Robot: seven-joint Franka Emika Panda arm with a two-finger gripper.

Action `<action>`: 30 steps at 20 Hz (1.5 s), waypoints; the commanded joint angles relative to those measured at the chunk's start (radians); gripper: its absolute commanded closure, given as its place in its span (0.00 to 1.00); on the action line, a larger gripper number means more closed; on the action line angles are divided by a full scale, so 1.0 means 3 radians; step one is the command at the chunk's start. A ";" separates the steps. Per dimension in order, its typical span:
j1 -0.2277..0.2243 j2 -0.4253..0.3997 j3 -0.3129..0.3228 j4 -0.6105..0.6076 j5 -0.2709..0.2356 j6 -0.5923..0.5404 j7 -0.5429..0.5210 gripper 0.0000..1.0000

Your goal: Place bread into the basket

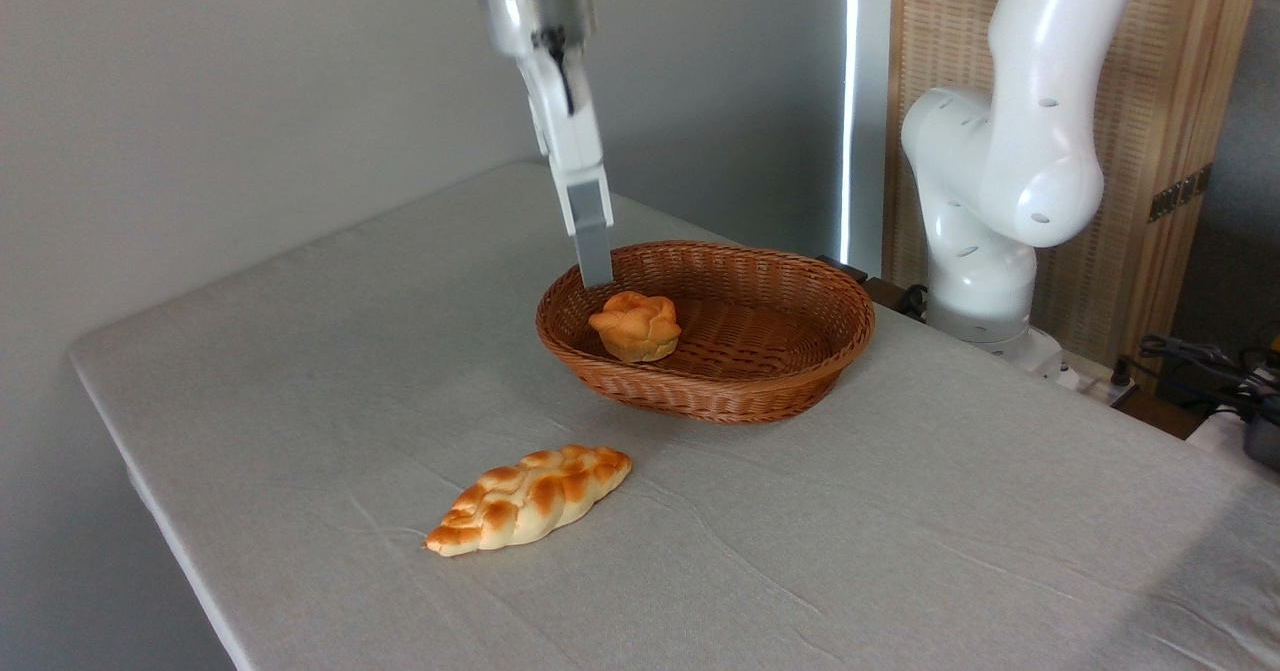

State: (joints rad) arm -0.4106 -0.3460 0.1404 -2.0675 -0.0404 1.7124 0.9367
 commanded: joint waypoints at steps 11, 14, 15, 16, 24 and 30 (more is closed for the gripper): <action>0.0064 0.0760 0.0749 0.1471 -0.0019 -0.0487 -0.0300 0.00; 0.0380 0.0785 0.0469 0.1502 -0.0044 -0.0594 -0.0300 0.00; 0.0473 0.0785 0.0397 0.1507 -0.0049 -0.0600 -0.0305 0.00; 0.0631 0.0800 0.0244 0.1508 -0.0049 -0.0600 -0.0310 0.00; 0.1021 0.0995 -0.0243 0.1620 0.0002 -0.0605 -0.0627 0.00; 0.1026 0.1000 -0.0243 0.1625 0.0007 -0.0605 -0.0510 0.00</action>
State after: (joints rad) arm -0.1146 -0.0577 0.0780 -1.6102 -0.0410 1.5593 0.7678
